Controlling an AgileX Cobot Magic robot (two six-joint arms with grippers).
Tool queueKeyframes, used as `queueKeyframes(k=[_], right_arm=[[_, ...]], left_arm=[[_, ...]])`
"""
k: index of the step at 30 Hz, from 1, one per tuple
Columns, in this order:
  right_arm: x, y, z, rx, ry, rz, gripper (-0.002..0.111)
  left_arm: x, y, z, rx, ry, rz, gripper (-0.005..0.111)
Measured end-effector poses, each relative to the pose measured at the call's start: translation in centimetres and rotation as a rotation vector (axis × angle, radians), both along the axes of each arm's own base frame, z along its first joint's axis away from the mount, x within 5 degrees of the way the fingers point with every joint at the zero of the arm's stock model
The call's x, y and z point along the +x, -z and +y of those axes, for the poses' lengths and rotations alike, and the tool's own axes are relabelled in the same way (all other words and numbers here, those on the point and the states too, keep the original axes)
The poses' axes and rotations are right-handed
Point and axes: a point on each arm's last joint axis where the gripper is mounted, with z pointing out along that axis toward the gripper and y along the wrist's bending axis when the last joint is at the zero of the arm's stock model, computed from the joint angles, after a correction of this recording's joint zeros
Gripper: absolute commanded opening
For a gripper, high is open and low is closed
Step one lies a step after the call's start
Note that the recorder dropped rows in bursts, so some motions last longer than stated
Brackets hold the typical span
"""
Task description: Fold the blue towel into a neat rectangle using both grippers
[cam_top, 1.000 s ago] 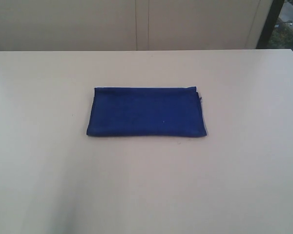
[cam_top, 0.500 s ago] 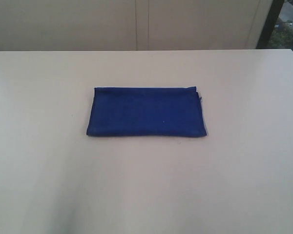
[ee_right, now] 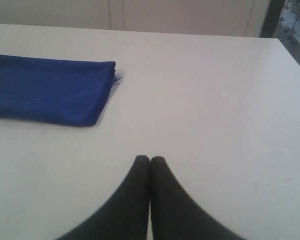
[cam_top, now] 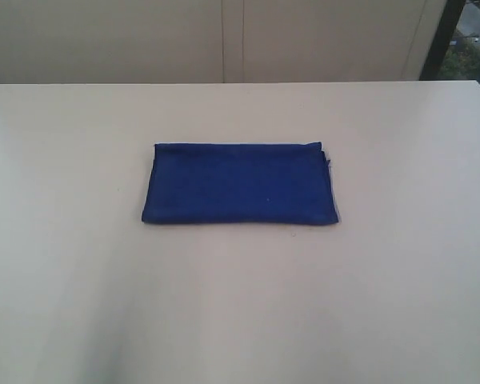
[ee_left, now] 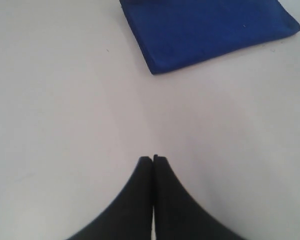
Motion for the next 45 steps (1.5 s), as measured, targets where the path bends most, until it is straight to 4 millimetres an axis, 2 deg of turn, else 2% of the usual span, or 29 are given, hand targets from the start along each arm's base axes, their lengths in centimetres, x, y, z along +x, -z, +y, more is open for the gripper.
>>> queueKeyframes(k=[35, 41, 45], right_arm=[[0.0, 0.0, -0.2, -0.001, 0.03, 0.0, 0.0], [0.0, 0.0, -0.2, -0.001, 0.03, 0.0, 0.0], [0.0, 0.0, -0.2, -0.001, 0.03, 0.0, 0.0]], left_arm=[[0.0, 0.0, 0.0, 0.006, 0.001, -0.004, 0.0], [-0.9, 0.1, 1.1, 0.051, -0.062, -0.091, 0.0], [-2.1, 1.8, 1.8, 0.055, -0.137, -0.131, 0.0]])
